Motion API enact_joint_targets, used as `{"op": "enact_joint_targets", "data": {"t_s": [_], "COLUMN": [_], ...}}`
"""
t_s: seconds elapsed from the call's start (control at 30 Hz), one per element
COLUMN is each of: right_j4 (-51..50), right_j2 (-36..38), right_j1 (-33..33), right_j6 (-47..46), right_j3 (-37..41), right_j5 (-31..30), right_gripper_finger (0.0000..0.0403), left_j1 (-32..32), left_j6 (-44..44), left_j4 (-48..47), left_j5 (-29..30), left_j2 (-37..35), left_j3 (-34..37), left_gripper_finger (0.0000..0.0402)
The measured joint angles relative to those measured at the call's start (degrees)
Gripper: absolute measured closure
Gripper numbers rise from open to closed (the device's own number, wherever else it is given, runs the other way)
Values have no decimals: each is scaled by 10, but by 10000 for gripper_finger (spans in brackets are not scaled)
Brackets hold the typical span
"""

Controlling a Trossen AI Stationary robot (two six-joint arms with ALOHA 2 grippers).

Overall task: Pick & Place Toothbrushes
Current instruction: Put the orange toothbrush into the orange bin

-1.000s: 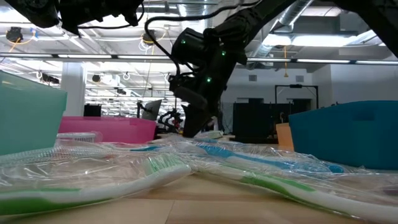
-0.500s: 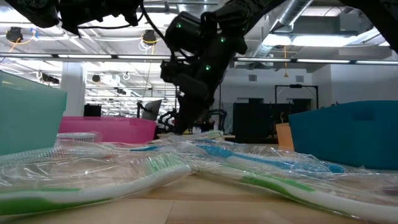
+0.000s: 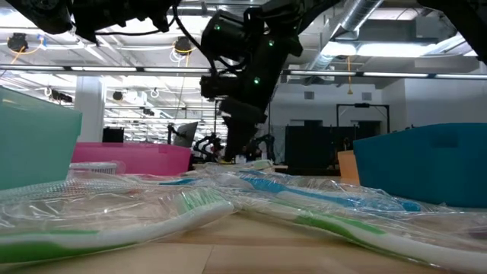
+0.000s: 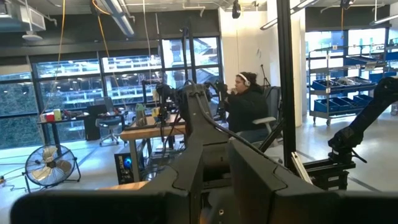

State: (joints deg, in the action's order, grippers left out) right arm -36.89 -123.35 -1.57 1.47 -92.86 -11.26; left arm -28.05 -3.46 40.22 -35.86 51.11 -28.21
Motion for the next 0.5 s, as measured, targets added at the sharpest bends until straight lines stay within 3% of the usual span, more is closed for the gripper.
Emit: {"op": "enact_joint_targets", "data": {"t_s": [0.27, 0.5], "right_j4": [-119, -159], "right_j2": [0, 0], "right_j1": [-28, -17], "right_j6": [80, 160], "right_j3": [-3, -27], "right_j5": [-8, -7], "right_gripper_finger": [394, 349], "left_j1": [0, 0], "left_j6": [0, 1], "left_j4": [-3, -3], "left_j5": [0, 0], "left_j2": [0, 0], "left_j3": [0, 0], "left_gripper_finger": [329, 329]}}
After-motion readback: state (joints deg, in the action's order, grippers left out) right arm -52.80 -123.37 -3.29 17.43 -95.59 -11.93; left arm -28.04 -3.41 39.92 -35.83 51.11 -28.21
